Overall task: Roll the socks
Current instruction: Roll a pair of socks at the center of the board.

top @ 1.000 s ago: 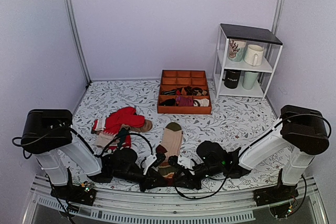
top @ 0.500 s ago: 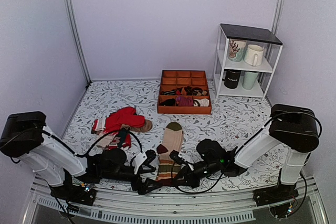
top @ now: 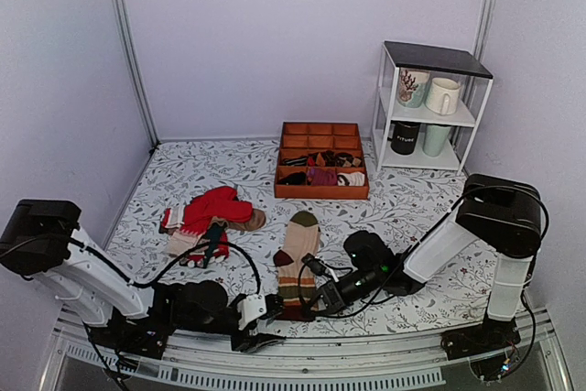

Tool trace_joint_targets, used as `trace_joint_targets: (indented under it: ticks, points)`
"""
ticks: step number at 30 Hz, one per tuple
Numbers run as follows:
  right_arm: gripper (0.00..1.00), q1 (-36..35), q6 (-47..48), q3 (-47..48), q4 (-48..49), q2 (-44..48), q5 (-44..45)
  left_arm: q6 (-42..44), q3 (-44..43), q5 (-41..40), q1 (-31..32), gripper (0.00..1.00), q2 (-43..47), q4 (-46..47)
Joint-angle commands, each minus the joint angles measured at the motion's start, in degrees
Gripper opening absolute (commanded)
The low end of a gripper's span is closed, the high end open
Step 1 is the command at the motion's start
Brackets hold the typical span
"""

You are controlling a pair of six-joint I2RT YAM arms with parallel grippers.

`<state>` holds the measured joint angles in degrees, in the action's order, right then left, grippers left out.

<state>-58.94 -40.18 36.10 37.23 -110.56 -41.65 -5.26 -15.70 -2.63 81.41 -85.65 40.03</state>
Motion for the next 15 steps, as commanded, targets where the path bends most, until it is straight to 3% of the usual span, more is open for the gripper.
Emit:
trace_joint_targets:
  ticks: [1, 9, 15]
  points:
    - [0.0, 0.58, -3.16, -1.17, -11.1, -3.33, 1.33, 5.93, -0.98, -4.74, 2.67, 0.63, -3.13, 5.25]
    - [0.0, 0.58, -3.33, -1.4, -11.13, -3.51, 1.04, 11.56, -1.32, -9.36, 3.23, 0.68, -3.89, 8.74]
    - [0.0, 0.66, -3.15, -1.34, -11.12, -4.02, 0.78, 12.75, -1.81, -6.16, 1.98, 0.66, -6.3, 8.62]
